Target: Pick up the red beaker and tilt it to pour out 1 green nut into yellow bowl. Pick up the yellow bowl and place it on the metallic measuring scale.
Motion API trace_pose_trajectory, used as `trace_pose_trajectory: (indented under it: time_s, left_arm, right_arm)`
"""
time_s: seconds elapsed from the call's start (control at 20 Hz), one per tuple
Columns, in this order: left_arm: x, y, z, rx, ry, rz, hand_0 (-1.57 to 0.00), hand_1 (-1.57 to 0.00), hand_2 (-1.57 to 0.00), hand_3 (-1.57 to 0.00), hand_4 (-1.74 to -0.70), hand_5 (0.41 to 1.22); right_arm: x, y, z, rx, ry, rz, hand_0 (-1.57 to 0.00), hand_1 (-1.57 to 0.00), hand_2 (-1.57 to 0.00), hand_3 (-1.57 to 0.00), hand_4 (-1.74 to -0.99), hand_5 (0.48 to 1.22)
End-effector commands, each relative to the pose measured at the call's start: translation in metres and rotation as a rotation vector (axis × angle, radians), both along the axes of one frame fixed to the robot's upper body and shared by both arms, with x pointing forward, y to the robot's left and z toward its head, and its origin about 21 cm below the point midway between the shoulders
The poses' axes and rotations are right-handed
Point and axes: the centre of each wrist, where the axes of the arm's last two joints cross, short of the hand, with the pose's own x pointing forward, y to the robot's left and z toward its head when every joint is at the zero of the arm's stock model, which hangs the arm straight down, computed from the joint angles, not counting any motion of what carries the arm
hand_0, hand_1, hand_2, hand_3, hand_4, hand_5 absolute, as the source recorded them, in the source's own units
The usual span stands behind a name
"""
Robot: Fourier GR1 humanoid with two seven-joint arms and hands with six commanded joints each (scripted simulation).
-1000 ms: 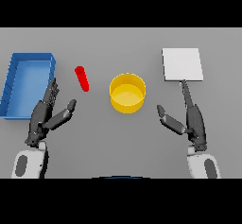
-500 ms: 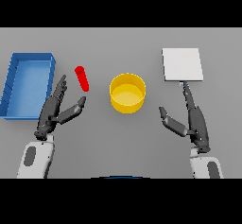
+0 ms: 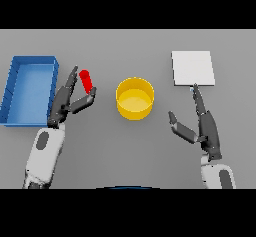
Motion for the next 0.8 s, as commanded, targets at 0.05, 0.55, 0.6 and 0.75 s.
trace_pose_trajectory:
  time_s: [0.05,0.55,0.6,0.75]
  left_arm:
    - [0.008,-0.002,0.001,0.002,-0.003,-0.004,0.0,0.0,0.0,0.0,-1.28,0.682]
    - [0.041,-0.013,-0.001,0.017,0.025,-0.017,0.0,0.0,0.0,0.0,-1.29,0.683]
    - [0.043,-0.014,-0.001,0.007,0.017,-0.021,0.0,0.0,0.0,0.0,-1.3,0.686]
    - [0.045,-0.018,-0.007,-0.025,0.006,-0.034,0.0,0.0,0.0,0.0,-1.33,0.695]
  right_arm:
    - [-0.003,-0.002,-0.001,-0.002,0.018,-0.006,0.0,0.0,0.0,0.0,-1.266,0.635]
    - [-0.003,-0.004,0.002,0.015,0.0,-0.012,0.0,0.0,0.0,0.0,-1.265,0.638]
    - [-0.002,-0.003,0.002,0.013,0.016,-0.012,0.0,0.0,0.0,0.0,-1.268,0.639]
    - [0.0,-0.004,0.003,0.005,0.018,-0.023,0.0,0.0,0.0,0.0,-1.264,0.64]
